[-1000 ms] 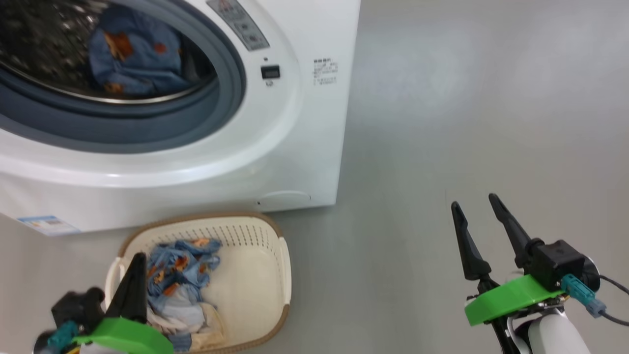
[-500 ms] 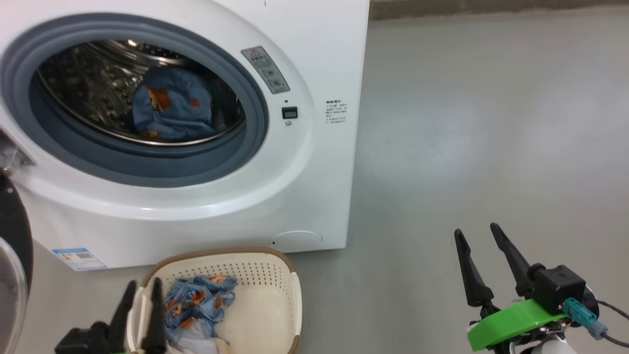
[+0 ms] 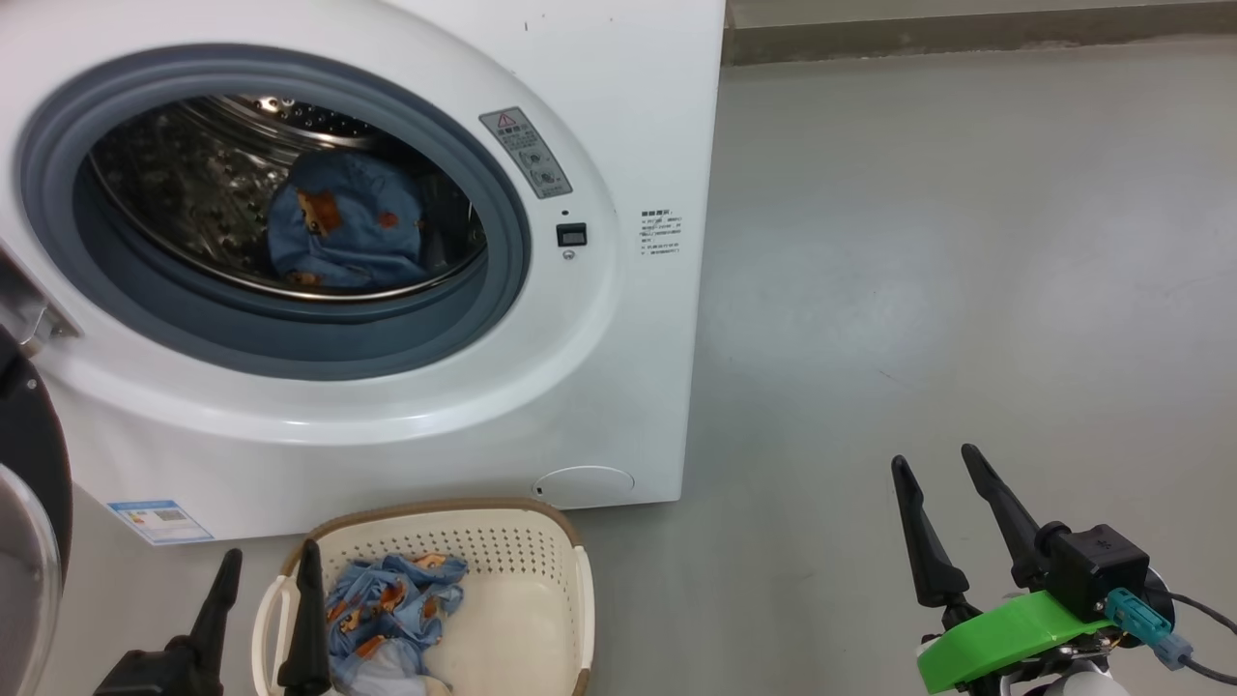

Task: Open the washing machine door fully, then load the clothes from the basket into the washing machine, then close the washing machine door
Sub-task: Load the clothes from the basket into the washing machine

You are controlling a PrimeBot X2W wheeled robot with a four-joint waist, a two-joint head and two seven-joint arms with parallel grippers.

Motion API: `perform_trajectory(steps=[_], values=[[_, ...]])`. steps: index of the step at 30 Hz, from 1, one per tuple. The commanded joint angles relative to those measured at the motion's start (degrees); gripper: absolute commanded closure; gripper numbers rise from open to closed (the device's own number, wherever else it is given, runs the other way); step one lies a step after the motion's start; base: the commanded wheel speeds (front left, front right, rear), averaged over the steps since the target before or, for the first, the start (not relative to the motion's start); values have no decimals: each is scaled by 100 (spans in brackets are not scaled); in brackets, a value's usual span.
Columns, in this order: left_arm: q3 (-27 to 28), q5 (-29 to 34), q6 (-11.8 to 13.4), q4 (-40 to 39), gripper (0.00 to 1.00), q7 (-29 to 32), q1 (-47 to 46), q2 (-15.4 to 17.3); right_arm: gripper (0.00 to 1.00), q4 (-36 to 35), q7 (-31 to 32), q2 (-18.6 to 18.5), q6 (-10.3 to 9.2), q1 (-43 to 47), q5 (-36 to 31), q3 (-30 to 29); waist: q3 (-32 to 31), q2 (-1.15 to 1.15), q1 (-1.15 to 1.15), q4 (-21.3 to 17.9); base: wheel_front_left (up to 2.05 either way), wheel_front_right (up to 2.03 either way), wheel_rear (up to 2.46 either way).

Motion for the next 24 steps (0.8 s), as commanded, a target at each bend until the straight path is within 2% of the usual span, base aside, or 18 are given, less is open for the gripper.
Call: perform_trajectory(steps=[1,24], values=[[205,78,-14,-175,0,-37,-80,39,0,-118,-68,-4,9,-53,26,151,-3,0,0,-3,0,0,0],[84,72,8,-263,0,-37,-67,38,0,-132,-68,-4,9,-78,-8,152,51,0,0,31,0,0,0]])
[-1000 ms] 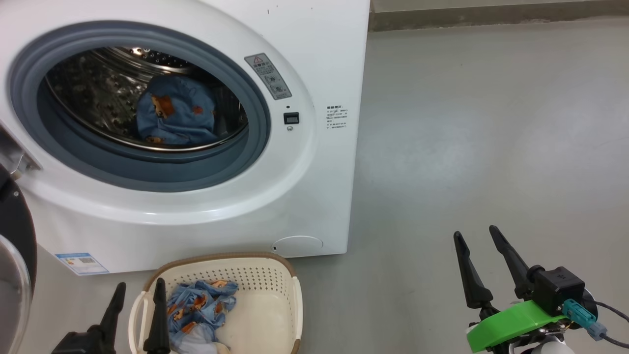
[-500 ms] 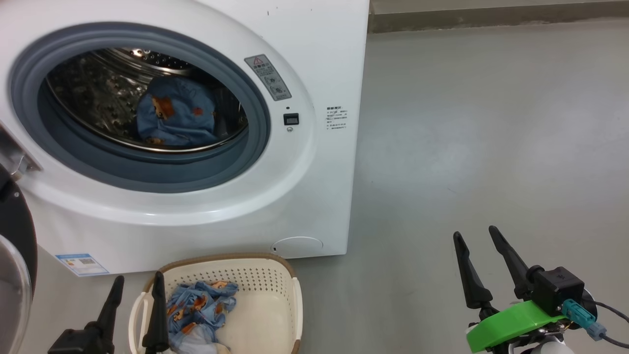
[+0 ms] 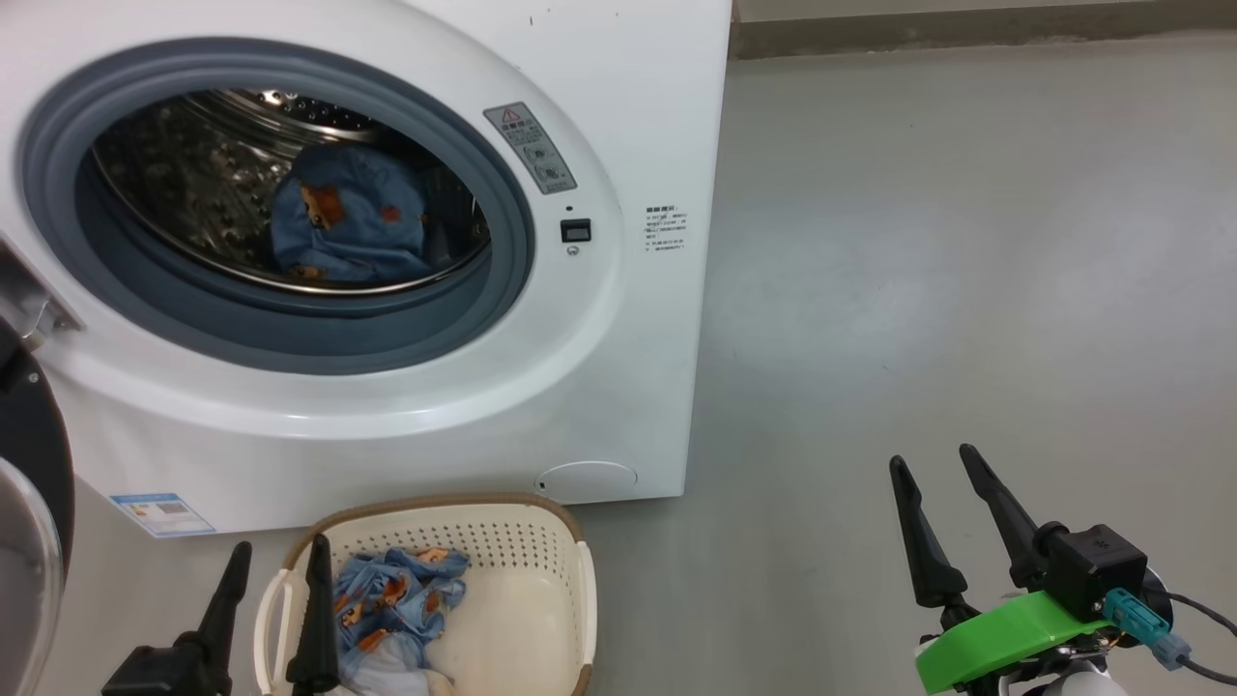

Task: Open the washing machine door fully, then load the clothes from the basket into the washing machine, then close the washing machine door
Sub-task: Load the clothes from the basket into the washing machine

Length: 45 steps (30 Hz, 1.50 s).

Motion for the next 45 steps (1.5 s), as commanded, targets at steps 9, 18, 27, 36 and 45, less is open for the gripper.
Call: perform_trajectory(steps=[9,18,27,36,45], values=[[68,69,-5,185,0,-37,-269,50,0,-138,-68,-4,9,-181,-109,123,518,0,0,-65,0,0,0],[12,148,-13,853,0,-37,-813,50,0,-253,-68,-4,9,-371,-324,40,1362,0,0,-115,0,0,0],[-274,-46,-15,2284,0,-37,-1973,429,0,-521,-68,-4,9,-635,-568,-51,2558,0,0,-293,0,0,0],[-607,-271,-16,4129,0,-37,-3429,991,0,-953,-68,-4,9,-757,-630,-148,3717,0,0,-693,0,0,0],[-1248,-216,-16,5848,0,131,-4911,1500,0,-1247,-68,-4,9,-818,-471,-90,4624,0,0,-1061,0,0,0]])
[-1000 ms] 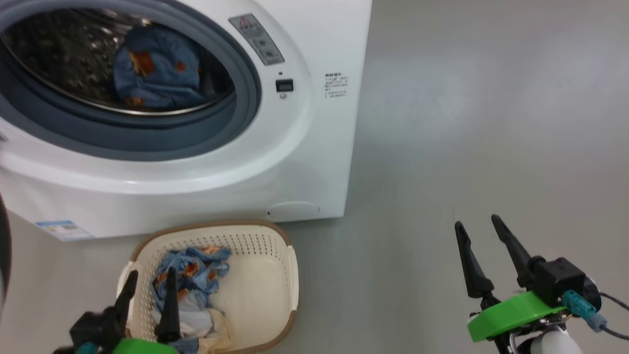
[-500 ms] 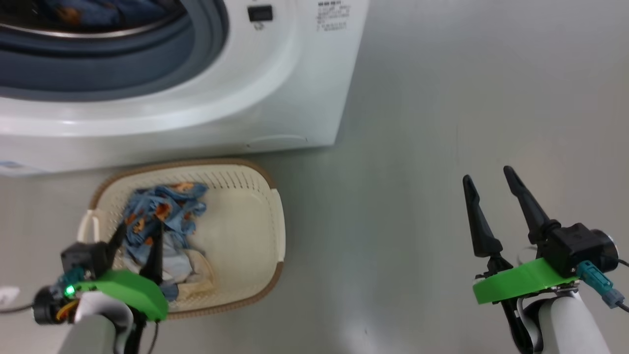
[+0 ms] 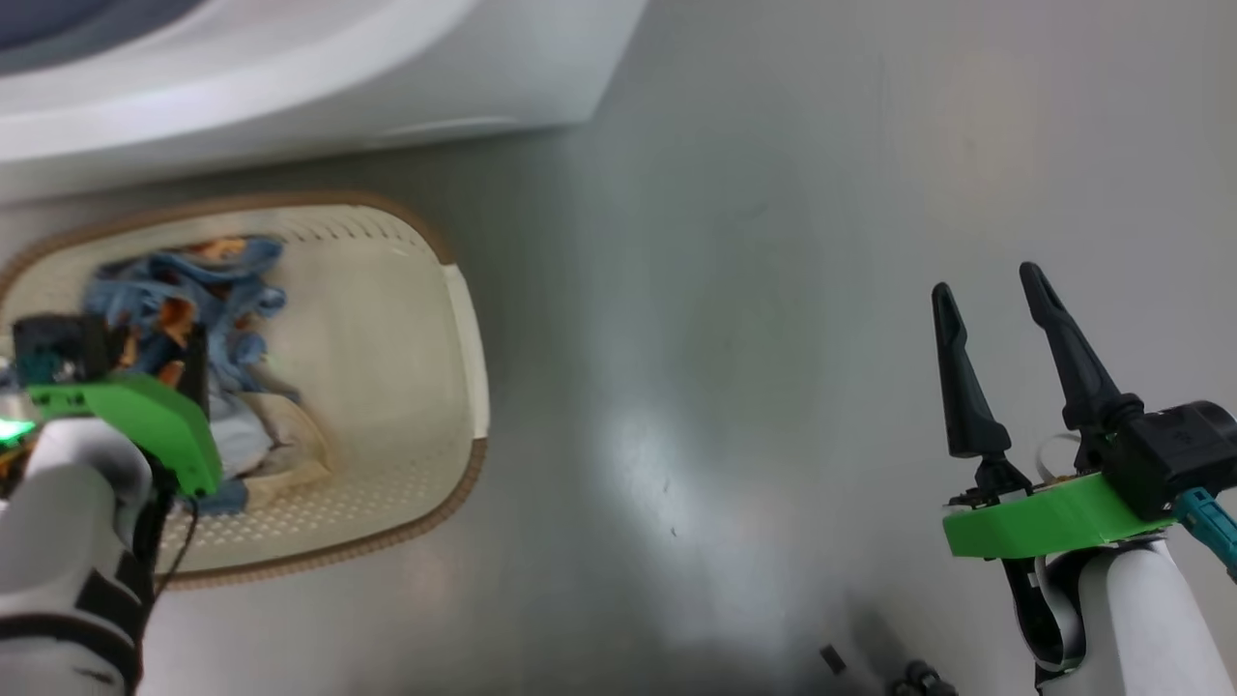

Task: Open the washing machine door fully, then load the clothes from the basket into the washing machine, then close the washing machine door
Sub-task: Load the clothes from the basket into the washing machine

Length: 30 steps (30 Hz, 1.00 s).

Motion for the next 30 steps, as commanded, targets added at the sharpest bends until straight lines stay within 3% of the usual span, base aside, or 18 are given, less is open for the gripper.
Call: perform_trajectory(steps=[1,10,22,28,29,30], values=[[95,-68,-8,99,0,19,-93,303,0,-163,-68,-1,9,43,112,174,719,0,0,-450,0,0,0],[-118,-178,48,702,0,421,-752,575,0,-263,-68,-1,9,36,327,275,1049,0,0,-702,0,0,0],[-166,-169,616,812,0,850,-1152,724,0,-426,-68,-1,9,275,344,256,1283,0,0,-736,0,0,0],[-173,-222,746,824,0,880,-1273,677,0,-494,-68,-1,9,348,275,275,1356,0,0,-692,0,0,0],[-164,-244,747,825,100,867,-1280,664,0,-506,-68,-1,9,352,268,272,1362,0,0,-684,0,0,0],[-163,-257,748,826,100,855,-1285,653,0,-517,-68,-1,9,352,260,267,1368,0,0,-675,0,0,0]])
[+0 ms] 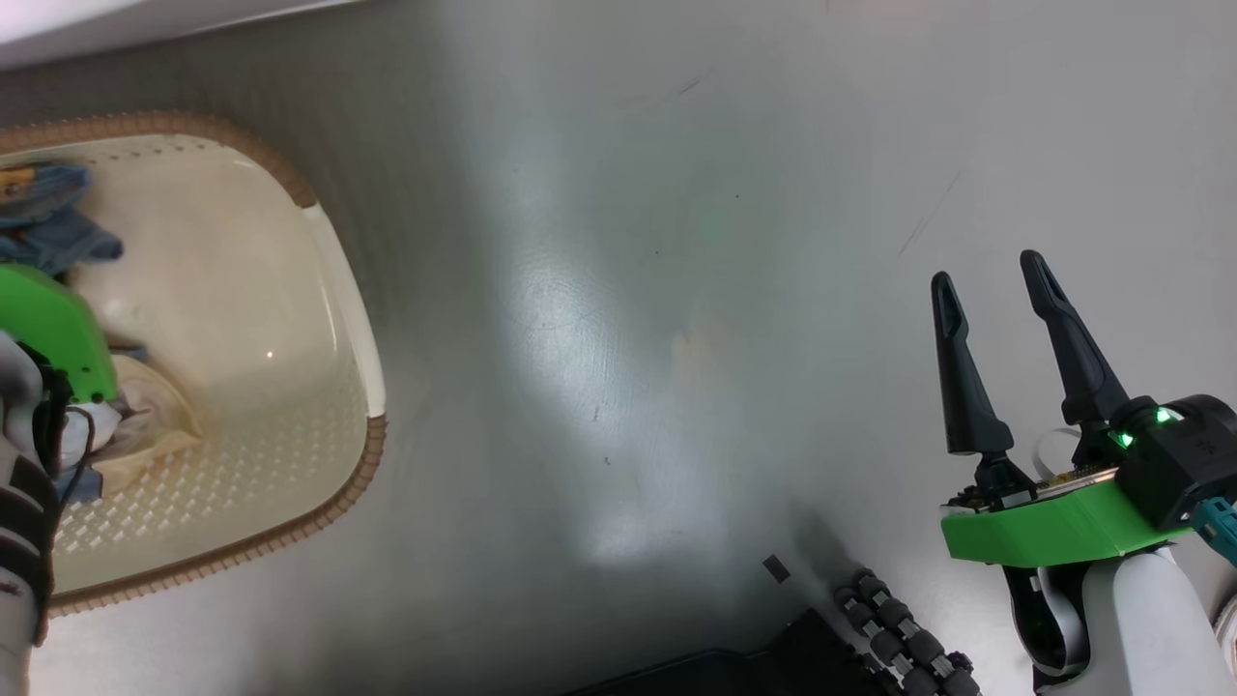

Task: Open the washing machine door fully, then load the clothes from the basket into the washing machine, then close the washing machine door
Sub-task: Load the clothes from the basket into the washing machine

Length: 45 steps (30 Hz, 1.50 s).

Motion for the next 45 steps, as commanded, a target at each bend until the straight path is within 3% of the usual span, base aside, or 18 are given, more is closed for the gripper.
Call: perform_trajectory(steps=[1,21,37,45], values=[[80,-22,21,-7,100,-23,91,224,0,-130,-67,-17,9,302,-27,114,12,0,0,23,0,0,0],[46,-235,-101,-1,100,-645,549,188,0,158,-67,-17,9,-277,44,184,-469,0,0,101,0,0,0],[124,-471,-294,-98,100,-1045,1558,-190,0,780,-67,-17,9,-378,-141,276,-1950,0,0,531,0,0,0],[351,-353,-178,-1199,100,-1051,2372,-202,0,1042,-67,-17,9,-279,-180,241,-2699,0,0,798,0,0,0]])
